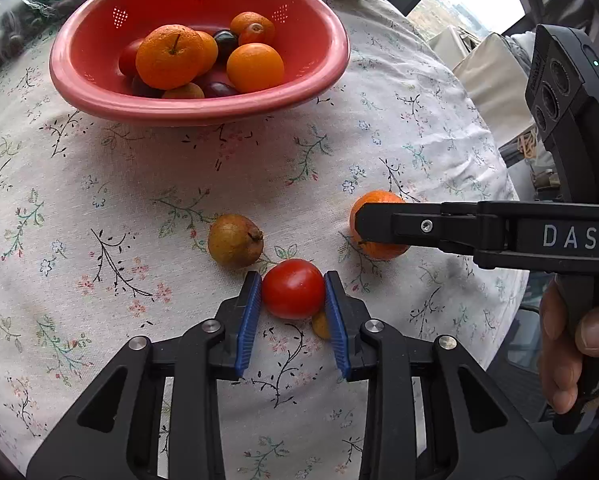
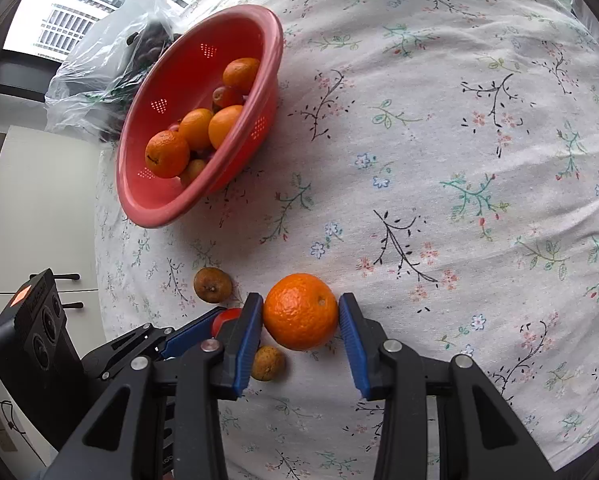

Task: Organize fruits
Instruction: 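Grasp a red tomato with the left gripper while the right gripper grasps a mandarin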

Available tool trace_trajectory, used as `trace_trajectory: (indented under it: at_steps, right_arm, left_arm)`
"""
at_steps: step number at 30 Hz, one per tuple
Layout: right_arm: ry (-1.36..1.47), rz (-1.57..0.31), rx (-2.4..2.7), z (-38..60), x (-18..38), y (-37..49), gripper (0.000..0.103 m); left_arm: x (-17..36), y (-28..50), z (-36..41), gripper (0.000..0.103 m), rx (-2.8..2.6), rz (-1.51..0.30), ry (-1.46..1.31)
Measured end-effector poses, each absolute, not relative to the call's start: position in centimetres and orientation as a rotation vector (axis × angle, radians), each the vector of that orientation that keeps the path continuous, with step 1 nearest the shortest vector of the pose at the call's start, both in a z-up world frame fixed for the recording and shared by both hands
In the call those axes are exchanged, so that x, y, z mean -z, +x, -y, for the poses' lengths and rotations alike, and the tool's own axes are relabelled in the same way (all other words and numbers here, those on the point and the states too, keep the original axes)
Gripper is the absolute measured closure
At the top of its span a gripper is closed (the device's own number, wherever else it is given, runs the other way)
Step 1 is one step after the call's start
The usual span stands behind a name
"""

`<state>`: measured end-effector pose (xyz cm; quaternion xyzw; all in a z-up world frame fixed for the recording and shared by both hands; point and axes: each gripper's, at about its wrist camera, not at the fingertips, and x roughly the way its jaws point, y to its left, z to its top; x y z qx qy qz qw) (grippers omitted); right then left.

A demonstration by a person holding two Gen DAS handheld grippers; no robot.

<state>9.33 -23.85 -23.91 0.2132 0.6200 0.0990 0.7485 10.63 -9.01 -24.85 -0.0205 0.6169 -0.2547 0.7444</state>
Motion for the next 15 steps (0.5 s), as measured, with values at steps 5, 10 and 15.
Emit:
trace_trajectory:
  at_steps: [5, 10, 15]
  right_arm:
    - [0.461, -1.345, -0.217, 23.7, 23.6, 9.2, 0.061]
    - [0.467, -1.325, -0.21, 23.8, 23.2, 9.2, 0.061]
    - [0.486, -1.302, -0.186, 24.8, 22.8, 9.4, 0.061]
  left_arm:
    - [24.1, 10.2, 8.1, 0.074, 0.558, -1.333, -0.062]
    - [23.2, 9.7, 7.1, 0.074, 0.561, -1.318, -0.083]
    - [21.8, 9.1, 5.2, 0.074, 0.543, -1.295, -0.106]
